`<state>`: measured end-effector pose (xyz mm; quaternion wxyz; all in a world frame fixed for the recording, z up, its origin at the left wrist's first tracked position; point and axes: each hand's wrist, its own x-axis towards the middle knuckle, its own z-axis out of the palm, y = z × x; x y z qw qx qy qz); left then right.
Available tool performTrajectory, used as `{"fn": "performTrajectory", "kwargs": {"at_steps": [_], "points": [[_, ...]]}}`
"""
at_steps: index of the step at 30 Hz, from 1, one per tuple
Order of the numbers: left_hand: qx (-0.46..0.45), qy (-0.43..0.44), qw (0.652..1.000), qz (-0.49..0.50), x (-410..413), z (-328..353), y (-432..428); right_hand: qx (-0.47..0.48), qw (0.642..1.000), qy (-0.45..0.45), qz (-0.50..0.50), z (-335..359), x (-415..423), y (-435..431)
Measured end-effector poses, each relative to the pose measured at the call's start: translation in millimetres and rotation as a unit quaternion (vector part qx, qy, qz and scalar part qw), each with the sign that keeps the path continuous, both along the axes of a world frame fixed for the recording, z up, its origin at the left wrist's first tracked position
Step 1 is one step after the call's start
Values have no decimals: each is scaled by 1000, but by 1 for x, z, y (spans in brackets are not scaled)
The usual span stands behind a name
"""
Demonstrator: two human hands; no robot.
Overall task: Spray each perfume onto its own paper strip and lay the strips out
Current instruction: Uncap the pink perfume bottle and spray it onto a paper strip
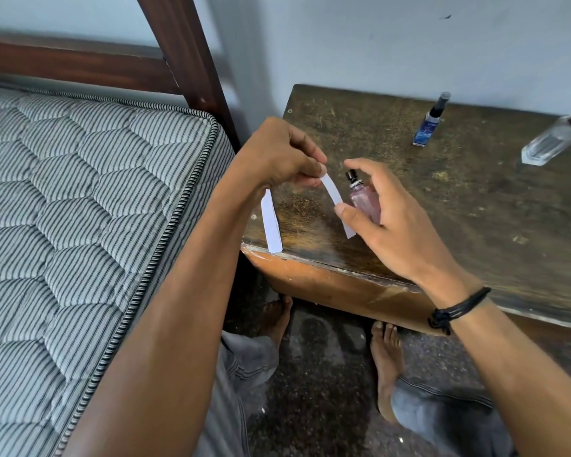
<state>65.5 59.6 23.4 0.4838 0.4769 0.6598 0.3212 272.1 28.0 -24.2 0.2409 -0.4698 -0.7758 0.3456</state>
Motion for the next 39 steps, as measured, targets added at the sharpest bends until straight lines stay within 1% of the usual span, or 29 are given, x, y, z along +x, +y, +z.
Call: {"fn": "performTrajectory", "kwargs": {"at_steps": [4, 7, 21, 33, 39], "points": [[4, -2, 1000, -4, 0, -1, 0, 39, 998, -50, 16, -3, 0, -1], [7, -3, 1000, -1, 0, 0, 0, 62, 996, -64, 10, -4, 0, -1], [1, -10, 1000, -5, 2, 1, -1, 110, 992, -59, -10, -8, -3, -5], [-7, -32, 999, -5, 4, 5, -3, 151, 986, -71, -21, -8, -3, -6], [-9, -23, 1000, 5, 0, 7, -3, 140, 988, -54, -39, -9, -2, -4]]}}
